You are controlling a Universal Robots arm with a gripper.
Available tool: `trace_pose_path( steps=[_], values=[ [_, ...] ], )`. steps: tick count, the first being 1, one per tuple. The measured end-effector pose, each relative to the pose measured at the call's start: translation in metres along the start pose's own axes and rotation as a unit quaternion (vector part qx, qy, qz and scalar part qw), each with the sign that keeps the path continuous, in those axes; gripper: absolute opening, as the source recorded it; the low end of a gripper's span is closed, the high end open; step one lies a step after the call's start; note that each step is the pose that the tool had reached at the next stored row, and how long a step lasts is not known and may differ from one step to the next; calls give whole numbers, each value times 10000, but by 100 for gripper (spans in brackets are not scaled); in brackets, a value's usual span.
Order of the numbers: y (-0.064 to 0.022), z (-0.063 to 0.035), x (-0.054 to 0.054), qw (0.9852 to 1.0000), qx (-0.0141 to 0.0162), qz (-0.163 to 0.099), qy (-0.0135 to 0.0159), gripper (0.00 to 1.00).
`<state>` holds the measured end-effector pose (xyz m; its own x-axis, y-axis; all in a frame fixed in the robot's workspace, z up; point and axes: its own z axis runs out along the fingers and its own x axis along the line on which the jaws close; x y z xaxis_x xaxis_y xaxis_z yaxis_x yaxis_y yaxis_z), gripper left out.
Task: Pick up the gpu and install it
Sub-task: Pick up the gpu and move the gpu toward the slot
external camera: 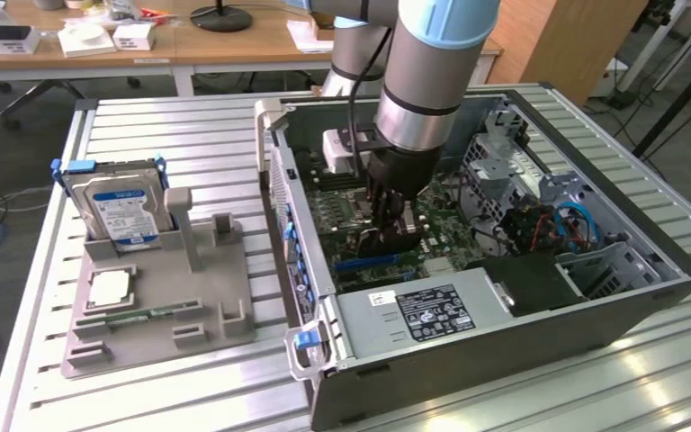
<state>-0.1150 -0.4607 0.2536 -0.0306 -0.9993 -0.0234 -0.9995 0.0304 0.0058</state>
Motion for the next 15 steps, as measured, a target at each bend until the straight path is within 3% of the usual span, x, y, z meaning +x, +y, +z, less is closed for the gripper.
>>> trace_pose_path(
  steps=[15],
  values=[
    [0, 23, 1, 10000, -1, 0, 1, 26]
  ],
)
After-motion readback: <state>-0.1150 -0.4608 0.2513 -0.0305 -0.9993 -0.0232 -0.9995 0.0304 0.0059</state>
